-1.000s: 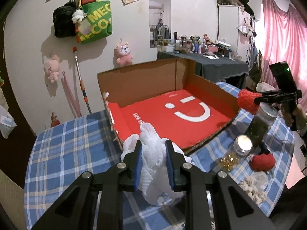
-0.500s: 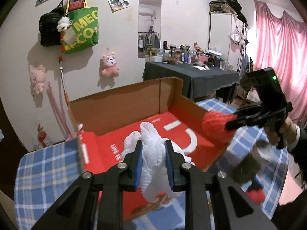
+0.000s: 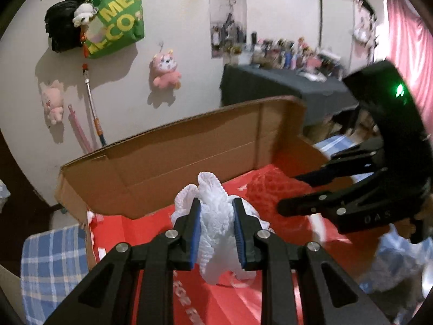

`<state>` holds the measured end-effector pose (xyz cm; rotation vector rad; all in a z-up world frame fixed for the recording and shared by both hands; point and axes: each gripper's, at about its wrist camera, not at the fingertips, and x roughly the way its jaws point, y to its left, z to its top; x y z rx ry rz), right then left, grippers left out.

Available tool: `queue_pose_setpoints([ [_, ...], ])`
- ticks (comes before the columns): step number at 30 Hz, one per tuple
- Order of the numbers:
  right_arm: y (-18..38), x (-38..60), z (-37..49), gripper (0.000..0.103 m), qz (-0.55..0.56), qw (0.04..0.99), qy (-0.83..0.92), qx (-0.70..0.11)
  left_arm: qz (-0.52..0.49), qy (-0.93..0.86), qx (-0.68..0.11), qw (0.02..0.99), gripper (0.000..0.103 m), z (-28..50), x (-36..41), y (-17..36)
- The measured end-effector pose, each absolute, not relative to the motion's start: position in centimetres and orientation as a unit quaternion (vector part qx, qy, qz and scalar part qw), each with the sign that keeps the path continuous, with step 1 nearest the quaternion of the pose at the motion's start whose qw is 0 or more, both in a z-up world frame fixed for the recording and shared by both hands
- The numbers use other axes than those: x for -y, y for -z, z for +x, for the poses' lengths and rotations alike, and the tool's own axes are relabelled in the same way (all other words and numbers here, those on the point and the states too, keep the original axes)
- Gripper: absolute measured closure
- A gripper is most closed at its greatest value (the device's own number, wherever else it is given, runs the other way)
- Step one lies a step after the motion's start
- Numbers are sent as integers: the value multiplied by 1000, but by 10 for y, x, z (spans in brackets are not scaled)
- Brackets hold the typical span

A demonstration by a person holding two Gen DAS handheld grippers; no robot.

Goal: Organize soft objects
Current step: 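Carry both puffs up and over into the red cardboard box, then open both tools to drop the puffs inside the box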

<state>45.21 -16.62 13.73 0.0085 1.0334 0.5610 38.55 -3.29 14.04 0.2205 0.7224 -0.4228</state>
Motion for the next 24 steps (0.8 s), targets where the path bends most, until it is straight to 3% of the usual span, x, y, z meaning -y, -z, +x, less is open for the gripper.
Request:
queue_pose_setpoints([
  [10, -107, 159, 497, 63, 13, 817, -214, -536, 102, 183, -384, 899, 74, 428, 35, -103],
  [18, -103, 163, 497, 57, 15, 819, -208, -534, 93, 180, -383, 901, 56, 428, 31, -100],
  [24, -97, 163, 497, 48, 18, 817, -198, -541, 95, 167, -388, 901, 34, 427, 25, -98],
])
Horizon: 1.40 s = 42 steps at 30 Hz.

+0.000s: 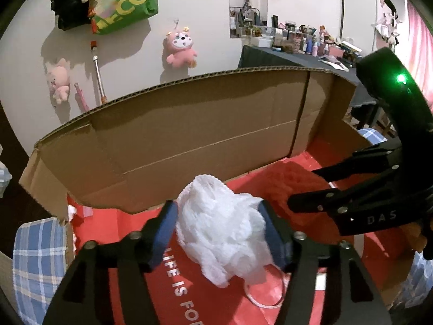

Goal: Organize soft objects
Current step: 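Open both tools to drop the puffs inside the box, then withdraw both tools from the box back toward the table items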

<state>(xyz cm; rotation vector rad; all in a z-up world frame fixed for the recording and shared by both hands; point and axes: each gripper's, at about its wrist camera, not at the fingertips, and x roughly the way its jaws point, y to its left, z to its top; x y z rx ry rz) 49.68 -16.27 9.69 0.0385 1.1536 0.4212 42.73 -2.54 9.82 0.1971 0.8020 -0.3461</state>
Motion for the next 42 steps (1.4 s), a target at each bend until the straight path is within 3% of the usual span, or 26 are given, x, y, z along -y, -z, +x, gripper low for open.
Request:
queue_pose_setpoints([
  [10, -95, 160, 498, 36, 18, 816, -185, -548, 95, 146, -388, 905, 12, 423, 16, -97],
  [23, -112, 161, 481, 29, 13, 825, -173, -538, 81, 127, -376, 914, 4, 404, 3, -113],
  [30, -160, 167, 444, 29, -1, 847, -174, -502, 70, 123, -342, 929, 0, 369, -6, -149],
  [40, -249, 163, 336, 20, -15, 894, -194, -403, 41, 131, -280, 950, 0, 275, -26, -217],
  [42, -262, 166, 311, 14, -13, 903, -194, -383, 27, 136, -269, 953, 0, 254, -31, -228],
])
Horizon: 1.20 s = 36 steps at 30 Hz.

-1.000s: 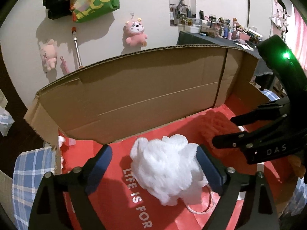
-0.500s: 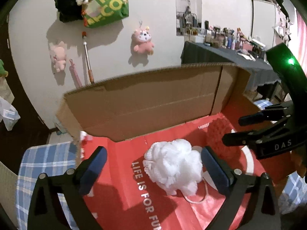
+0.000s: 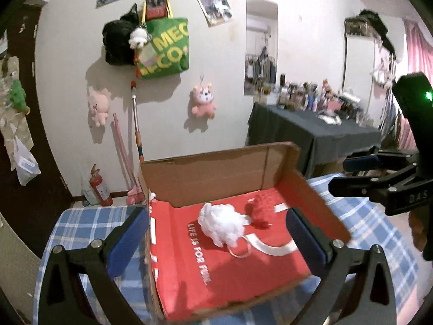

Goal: Organize soft objects
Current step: 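Withdraw both tools from the box back toward the table items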

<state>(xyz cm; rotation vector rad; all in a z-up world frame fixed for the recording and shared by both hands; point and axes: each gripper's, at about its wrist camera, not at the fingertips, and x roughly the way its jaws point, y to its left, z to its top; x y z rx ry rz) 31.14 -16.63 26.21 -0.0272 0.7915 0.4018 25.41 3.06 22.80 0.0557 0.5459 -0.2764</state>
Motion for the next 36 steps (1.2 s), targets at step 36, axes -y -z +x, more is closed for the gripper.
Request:
queue_pose_setpoints([
  [36, -221, 169, 12, 3, -12, 973, -140, -184, -7, 131, -155, 979, 0, -3, -57, -190],
])
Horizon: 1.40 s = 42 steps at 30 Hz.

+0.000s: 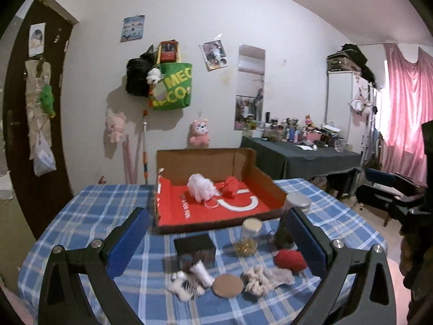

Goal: Organize soft objects
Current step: 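Withdraw both tools from the box back toward the table items, then grasp the white plush toy with the left tool while the right tool grasps the crocheted strip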

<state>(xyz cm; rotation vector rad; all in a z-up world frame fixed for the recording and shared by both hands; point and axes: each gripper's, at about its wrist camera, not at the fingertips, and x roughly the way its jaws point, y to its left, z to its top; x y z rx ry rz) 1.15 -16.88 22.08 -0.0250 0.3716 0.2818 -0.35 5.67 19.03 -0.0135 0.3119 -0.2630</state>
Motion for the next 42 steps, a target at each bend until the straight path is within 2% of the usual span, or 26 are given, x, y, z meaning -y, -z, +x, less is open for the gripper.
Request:
queue_pose_setpoints([
  [8, -163, 161, 12, 3, -34, 976, -94, -193, -31, 114, -165, 979, 0, -13, -52, -146],
  [23, -82, 149, 43, 3, -34, 959, -104, -261, -34, 80, -253, 964, 0, 22, -58, -74],
  [42, -63, 111, 80, 3, 2, 926, -224, -303, 2, 60, -319, 946, 0, 65, -87, -48],
])
